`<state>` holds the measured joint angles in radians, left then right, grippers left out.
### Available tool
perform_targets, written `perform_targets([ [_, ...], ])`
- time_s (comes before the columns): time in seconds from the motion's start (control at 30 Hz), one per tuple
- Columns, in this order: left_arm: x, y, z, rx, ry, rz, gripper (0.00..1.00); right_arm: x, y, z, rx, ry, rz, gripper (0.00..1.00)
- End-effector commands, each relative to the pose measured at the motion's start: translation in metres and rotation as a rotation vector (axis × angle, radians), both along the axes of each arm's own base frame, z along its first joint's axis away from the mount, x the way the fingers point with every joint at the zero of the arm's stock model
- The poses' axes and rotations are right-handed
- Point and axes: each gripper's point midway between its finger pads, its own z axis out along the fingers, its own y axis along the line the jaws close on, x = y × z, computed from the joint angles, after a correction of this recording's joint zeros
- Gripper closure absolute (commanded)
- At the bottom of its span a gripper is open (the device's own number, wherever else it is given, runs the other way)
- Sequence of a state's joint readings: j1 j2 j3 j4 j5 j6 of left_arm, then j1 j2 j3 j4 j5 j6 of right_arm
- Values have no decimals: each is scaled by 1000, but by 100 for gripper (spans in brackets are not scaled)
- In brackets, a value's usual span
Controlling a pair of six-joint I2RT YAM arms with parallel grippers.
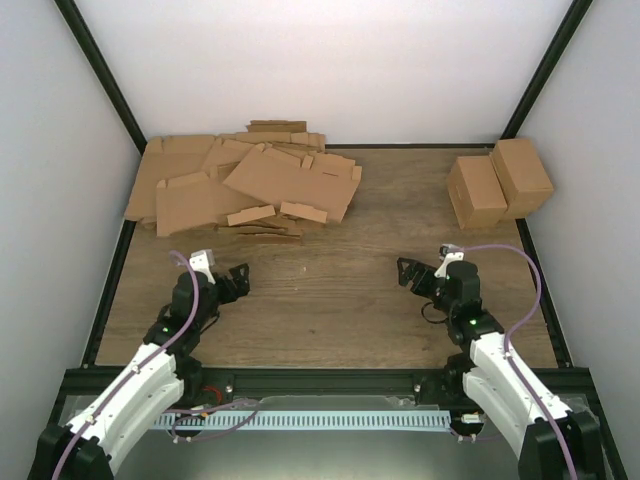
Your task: Fold the paper box
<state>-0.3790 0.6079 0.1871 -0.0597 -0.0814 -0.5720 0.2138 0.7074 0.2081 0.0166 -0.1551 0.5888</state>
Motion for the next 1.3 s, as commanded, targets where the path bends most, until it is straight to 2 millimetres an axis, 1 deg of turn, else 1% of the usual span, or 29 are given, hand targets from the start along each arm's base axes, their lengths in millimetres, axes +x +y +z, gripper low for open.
perform_targets([
  [0.0,4,2,10,9,-19,16,0,4,3,9,7,-21,1,0],
  [0.07,4,1,9,11,-16,10,0,5,3,9,8,-21,3,0],
  [0.17,6,6,12,20,-17,42,0,6,4,13,-3,-21,12,0],
  [0.23,8,9,20,14,-16,68,0,7,-3,15,-36,-7,-20,0],
  [0.3,10,5,33,-18,-32,62,0,7,-5,21,-86,-6,-6,0],
  [0.37,14,4,44,-70,-35,86,0,7,-18,15,-97,51,-88,0],
  [0.4,17,6,46,-104,-27,122,0,7,-20,13,-104,61,-101,0],
  [0.43,19,11,48,-162,-12,188,0,7,-18,12,-105,65,-90,0],
  [0.47,22,15,48,-181,-4,226,0,7,-15,12,-102,65,-72,0],
  [0.5,25,15,51,-194,-13,231,0,8,-13,10,-99,65,-61,0],
  [0.57,36,5,64,-229,-37,185,0,8,-11,9,-93,64,-51,0],
  [0.6,42,0,66,-238,-26,170,0,8,-10,9,-90,63,-45,0],
  [0.73,74,-13,66,-245,85,126,0,7,-2,10,-65,46,-6,0],
  [0.8,96,-17,69,-251,126,101,0,6,-1,10,-58,36,2,0],
  [0.87,119,-17,70,-271,154,83,0,5,0,10,-50,29,8,0],
  [0.9,132,-15,63,-284,186,79,1,5,1,11,-46,28,10,0],
  [0.93,143,-13,71,-304,181,70,2,5,1,11,-45,26,12,0],
  [0.97,157,-11,63,-315,214,71,3,5,1,11,-45,27,12,0],
  [1.03,182,-8,63,-335,235,64,10,4,1,11,-43,26,12,0],
  [1.13,213,-9,55,-370,281,55,19,4,1,11,-42,24,10,0],
  [1.23,239,-12,50,-411,301,54,27,4,0,12,-38,16,7,0],
  [1.27,245,-13,45,-421,312,58,31,4,0,12,-39,15,6,0],
])
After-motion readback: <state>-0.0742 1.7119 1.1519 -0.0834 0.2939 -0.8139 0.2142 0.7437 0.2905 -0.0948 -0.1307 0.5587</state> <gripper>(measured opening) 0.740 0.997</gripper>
